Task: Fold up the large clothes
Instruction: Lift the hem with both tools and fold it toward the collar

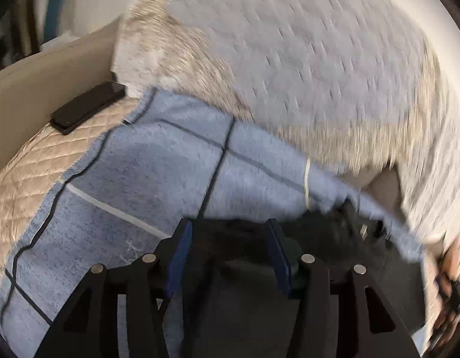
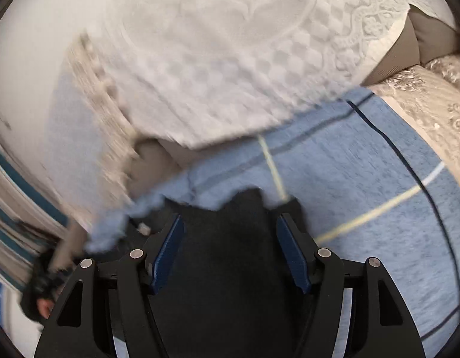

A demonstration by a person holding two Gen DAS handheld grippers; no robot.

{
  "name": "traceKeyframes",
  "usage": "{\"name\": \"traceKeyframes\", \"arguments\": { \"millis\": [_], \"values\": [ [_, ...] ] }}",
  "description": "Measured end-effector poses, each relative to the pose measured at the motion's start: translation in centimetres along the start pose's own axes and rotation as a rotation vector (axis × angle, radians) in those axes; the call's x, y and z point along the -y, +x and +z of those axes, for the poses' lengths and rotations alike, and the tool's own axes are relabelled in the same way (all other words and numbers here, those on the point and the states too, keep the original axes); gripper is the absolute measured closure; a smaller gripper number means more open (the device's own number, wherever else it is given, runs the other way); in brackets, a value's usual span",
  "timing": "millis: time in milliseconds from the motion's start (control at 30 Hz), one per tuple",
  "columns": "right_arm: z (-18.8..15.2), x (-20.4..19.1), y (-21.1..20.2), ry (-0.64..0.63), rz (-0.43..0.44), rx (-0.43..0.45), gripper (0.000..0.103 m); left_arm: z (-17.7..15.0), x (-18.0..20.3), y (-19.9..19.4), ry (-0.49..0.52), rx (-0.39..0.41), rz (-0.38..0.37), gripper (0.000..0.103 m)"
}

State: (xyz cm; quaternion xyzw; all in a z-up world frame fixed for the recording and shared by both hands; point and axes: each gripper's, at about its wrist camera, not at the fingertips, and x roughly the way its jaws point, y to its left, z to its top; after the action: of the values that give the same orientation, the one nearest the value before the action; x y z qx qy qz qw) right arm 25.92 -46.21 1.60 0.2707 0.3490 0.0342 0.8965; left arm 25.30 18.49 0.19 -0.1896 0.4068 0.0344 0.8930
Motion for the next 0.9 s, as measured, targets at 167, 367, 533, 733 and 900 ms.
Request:
{"name": "traceKeyframes", "arguments": {
  "millis": [167,367,533,733,900],
  "values": [
    [0.0,-0.5,3.6,-0.114,-0.098,-0.111,0.038,0.2,1.8,3.7,0.099,-0.101,0.035,0.044],
    [1.7,-0.8,7.8,-0.179,-0.163,-0.229,0.038,1.9,3.2,8.2,0.128,-0.189,0.064,0.044],
    [1.7,-1.3,9.9,-0.221,-0.211,-0.280,0.067,2.6,3.9,10.1,0.137,-0.213,0.058,0.043],
    [1.2,-3.6,6.7,-0.273,-0.170,-0.135,0.094,1.4,5.1,7.2,0.235,-0.066,0.070,0.097],
    [2.0,-5.6,1.8,-0.287,-0.094,0.006,0.094,1.6,5.3,0.4,0.199,0.129,0.002,0.098]
  ]
}}
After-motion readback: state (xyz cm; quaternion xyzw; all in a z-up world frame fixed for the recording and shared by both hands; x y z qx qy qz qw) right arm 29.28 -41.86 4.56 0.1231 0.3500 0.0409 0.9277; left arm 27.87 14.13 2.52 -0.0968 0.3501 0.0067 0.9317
